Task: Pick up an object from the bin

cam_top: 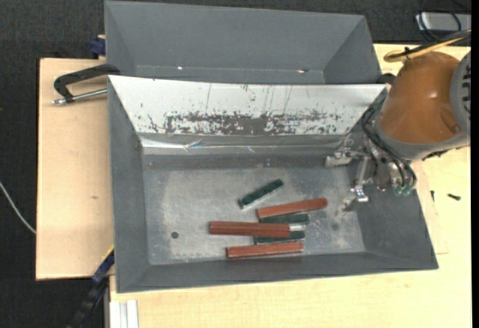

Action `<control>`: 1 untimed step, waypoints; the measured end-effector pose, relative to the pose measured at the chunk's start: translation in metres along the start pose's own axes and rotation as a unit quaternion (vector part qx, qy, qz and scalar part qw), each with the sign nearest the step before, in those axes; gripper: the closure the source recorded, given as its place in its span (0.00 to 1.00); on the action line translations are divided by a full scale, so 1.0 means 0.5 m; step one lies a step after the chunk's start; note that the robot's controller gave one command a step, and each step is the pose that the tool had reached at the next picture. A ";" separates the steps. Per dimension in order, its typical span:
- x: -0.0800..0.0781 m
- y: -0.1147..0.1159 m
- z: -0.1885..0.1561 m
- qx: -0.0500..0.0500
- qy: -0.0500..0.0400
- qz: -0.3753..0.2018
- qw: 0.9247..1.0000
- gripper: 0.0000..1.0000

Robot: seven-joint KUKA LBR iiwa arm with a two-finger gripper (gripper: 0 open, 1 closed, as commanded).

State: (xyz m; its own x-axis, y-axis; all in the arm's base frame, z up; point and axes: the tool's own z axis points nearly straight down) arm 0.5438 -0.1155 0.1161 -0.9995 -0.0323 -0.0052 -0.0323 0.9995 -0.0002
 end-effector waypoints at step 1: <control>0.034 0.015 0.061 -0.001 0.005 0.009 1.000 0.00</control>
Offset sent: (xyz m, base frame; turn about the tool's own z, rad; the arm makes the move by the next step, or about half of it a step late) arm 0.0033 0.0193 -0.0461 0.0498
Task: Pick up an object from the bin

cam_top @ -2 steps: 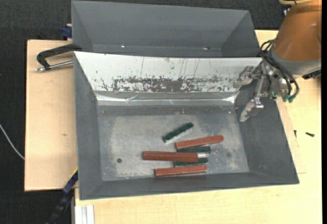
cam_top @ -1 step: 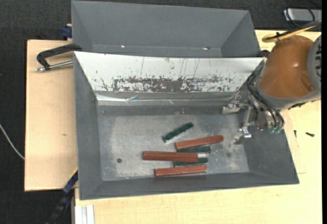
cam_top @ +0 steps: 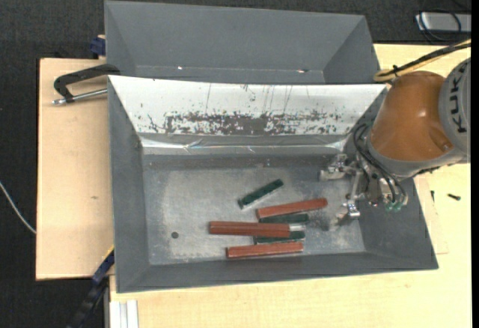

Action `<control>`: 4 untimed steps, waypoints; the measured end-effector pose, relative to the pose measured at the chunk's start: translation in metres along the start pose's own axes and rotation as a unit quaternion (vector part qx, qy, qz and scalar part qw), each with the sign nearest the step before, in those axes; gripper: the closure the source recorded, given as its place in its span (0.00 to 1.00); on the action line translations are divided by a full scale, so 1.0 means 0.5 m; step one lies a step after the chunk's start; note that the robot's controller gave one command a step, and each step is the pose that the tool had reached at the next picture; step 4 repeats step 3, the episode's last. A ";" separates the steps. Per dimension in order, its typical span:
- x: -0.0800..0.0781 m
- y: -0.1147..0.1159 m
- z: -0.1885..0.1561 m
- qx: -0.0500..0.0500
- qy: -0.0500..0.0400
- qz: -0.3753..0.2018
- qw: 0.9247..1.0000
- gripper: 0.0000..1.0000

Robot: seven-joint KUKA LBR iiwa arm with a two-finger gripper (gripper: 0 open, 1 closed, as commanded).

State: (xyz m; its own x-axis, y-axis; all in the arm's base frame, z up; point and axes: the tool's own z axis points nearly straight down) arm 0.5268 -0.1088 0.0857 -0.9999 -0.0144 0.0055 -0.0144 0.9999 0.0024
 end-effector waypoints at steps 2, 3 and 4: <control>-0.046 0.023 0.020 0.001 -0.003 0.016 1.000 1.00; -0.022 0.031 -0.256 0.002 -0.007 -0.002 1.000 1.00; -0.022 0.031 -0.256 0.002 -0.007 -0.002 1.000 1.00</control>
Offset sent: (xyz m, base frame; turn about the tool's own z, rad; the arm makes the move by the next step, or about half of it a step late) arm 0.0000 0.0000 0.0000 0.0000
